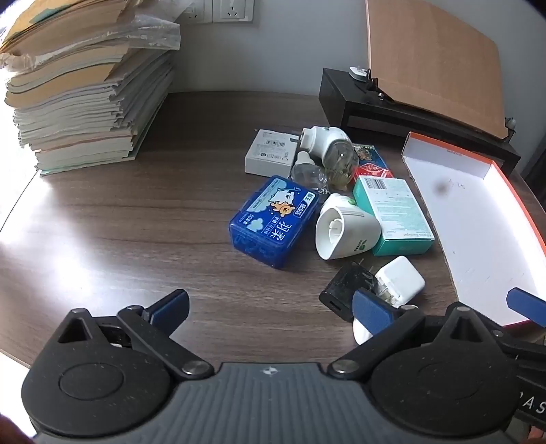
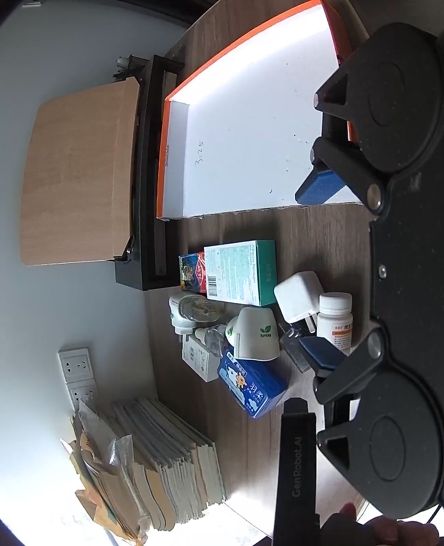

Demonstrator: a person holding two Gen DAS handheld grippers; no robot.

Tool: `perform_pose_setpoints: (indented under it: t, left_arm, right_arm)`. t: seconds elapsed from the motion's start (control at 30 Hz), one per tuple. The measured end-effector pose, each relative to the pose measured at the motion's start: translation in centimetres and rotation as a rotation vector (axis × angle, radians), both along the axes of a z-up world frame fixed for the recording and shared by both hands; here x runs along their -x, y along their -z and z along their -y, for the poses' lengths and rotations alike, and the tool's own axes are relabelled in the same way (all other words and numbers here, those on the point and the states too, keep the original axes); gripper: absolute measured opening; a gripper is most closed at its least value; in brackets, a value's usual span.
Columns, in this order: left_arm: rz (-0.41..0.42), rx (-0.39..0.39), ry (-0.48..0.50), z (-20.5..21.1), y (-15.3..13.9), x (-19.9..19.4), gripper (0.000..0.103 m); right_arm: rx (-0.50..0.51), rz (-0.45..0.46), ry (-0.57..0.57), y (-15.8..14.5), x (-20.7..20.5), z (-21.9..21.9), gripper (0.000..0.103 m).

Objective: Organize rigid objects
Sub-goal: 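Move the left gripper toward the blue toothpick box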

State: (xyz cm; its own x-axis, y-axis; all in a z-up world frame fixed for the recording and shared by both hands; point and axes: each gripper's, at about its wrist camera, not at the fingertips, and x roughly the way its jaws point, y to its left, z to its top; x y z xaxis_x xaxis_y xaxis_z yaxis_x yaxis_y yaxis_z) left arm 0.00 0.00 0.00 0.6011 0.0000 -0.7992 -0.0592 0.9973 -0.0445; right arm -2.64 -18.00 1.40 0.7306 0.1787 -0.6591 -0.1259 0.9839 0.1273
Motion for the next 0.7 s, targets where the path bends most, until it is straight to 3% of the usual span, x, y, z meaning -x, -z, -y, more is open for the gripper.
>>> perform_pose_setpoints:
  t: [0.7]
  left_arm:
    - [0.013,-0.002,0.018,-1.1,0.0,-0.8,0.103]
  right_arm:
    - [0.005,0.011,-0.012,-0.1,-0.5,-0.7,0.099]
